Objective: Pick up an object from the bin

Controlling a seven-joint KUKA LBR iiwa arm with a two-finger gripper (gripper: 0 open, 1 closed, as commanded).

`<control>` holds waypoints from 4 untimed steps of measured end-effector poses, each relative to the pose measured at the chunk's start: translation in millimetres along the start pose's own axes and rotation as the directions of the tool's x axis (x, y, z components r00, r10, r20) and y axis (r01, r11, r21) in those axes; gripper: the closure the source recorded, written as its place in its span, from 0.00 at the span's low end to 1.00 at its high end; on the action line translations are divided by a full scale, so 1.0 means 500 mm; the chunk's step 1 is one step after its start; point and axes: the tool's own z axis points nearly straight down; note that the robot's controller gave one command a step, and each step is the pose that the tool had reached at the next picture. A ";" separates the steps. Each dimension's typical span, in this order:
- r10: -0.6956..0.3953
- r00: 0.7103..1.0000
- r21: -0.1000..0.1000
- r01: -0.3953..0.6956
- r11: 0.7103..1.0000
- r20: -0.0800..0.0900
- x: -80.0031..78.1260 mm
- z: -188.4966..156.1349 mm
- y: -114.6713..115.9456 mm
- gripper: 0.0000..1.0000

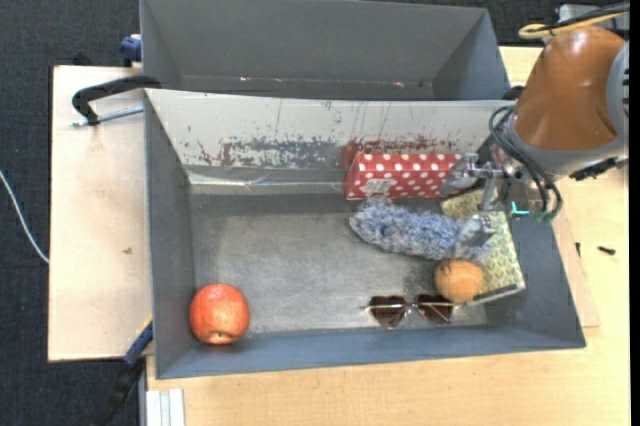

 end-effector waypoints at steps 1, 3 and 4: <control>-0.002 1.000 0.001 0.002 1.000 0.006 -0.003 -0.008 0.001 0.00; 0.003 1.000 0.006 -0.004 1.000 0.014 0.014 0.129 0.048 0.00; 0.035 0.999 0.001 -0.035 0.999 0.012 0.009 0.114 0.033 0.00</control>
Offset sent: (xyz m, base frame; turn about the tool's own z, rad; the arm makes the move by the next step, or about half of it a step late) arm -0.0090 0.0142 -0.0656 0.0433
